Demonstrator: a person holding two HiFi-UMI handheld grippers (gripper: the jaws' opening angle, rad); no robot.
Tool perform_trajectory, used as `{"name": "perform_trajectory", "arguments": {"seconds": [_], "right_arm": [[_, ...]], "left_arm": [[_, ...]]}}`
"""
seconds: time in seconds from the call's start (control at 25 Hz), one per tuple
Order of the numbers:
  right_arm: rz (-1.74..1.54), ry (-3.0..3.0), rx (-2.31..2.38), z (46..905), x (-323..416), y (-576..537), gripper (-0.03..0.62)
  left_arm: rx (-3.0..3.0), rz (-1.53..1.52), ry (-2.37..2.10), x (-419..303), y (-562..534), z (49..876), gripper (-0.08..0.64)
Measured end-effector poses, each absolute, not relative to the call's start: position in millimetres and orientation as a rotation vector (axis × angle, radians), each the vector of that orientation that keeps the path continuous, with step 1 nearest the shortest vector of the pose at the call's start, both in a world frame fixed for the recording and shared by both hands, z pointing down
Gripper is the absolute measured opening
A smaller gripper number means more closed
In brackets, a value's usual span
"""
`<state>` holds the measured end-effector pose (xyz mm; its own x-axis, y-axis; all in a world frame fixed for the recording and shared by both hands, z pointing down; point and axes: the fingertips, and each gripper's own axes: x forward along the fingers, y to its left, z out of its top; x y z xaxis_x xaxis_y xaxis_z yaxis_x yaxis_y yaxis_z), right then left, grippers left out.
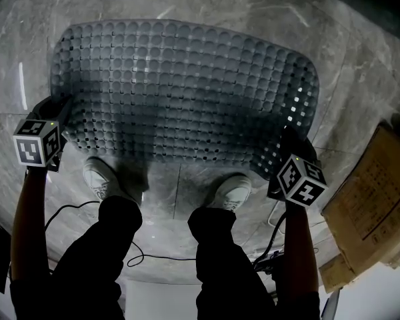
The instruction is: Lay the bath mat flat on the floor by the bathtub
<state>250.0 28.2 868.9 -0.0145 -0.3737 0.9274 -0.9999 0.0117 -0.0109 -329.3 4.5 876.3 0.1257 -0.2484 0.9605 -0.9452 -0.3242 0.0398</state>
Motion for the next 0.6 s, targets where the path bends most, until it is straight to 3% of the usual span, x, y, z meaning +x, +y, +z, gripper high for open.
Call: {"name": "perform_trajectory", "arguments": {"seconds": [0.36, 0.6], "right_arm": [[0.976, -1.469, 1.495, 869.8, 259.0, 29.9, 0.199], [0.984, -1.442, 1.525, 847.6, 264.9, 5.2, 0.254]], "left_arm": [[1.672, 1.244, -1.205, -338.4, 8.3, 889.6, 0.192], [1.651, 1.324, -1.232, -346.5, -25.5, 854.4, 0.255]]}}
